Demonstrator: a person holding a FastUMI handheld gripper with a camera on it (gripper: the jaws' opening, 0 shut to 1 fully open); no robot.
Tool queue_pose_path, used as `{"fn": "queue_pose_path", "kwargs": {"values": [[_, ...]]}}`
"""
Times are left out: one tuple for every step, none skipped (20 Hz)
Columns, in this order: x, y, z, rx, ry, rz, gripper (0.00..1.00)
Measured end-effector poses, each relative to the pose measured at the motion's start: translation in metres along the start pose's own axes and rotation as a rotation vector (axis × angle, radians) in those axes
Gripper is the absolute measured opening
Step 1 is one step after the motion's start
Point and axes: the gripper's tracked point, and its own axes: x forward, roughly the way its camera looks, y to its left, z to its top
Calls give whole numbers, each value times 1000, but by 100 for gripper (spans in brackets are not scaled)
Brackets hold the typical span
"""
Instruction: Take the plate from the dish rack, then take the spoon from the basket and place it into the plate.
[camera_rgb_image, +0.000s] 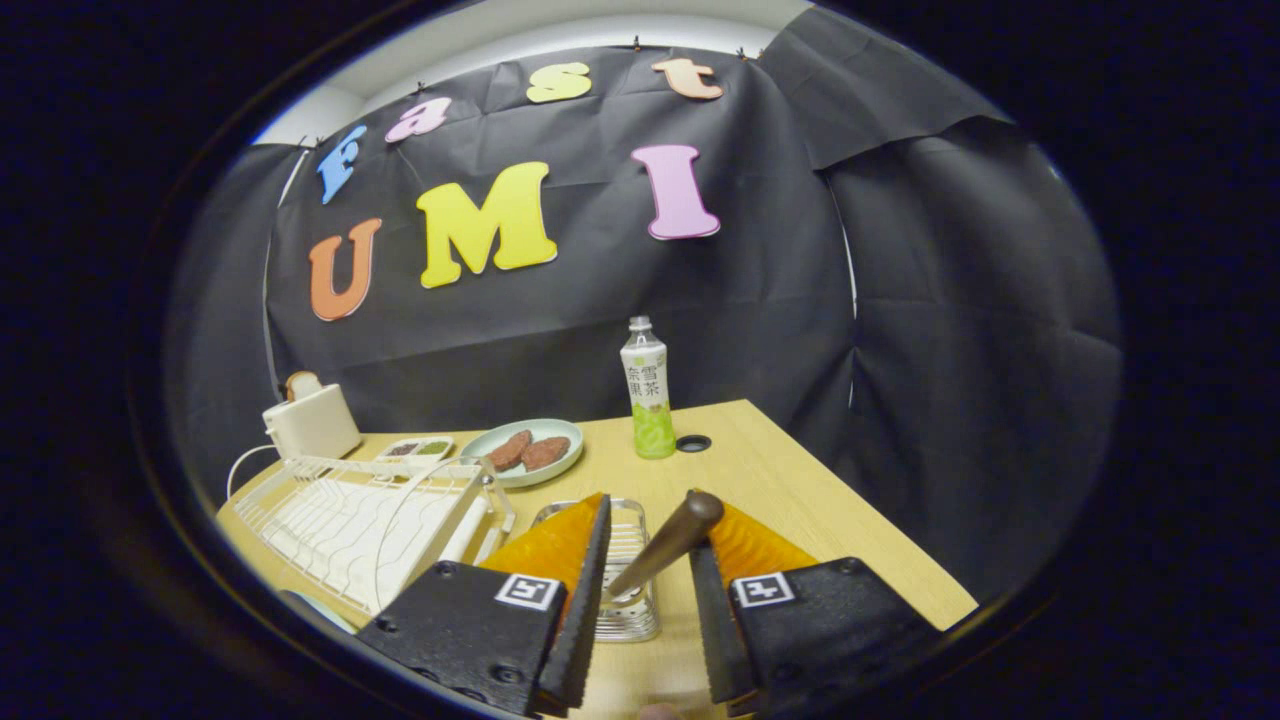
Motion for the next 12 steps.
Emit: {"fn": "queue_pose_path", "kwargs": {"values": [[-2,-1,2,21,-1,2,44],[-4,1,5,50,-2,16,38],[-5,2,8,74,-2,21,31],[-6,3,10,95,-4,30,26],[-7,4,14,110,-5,36,24],[-7,5,16,112,-4,36,19],[-9,7,20,112,-7,39,18],[-12,11,26,114,-12,46,16],[-16,14,34,115,-27,49,16],[-21,16,42,111,-46,49,15],[-25,20,50,97,-68,47,15],[-32,24,61,73,-100,45,15]]}}
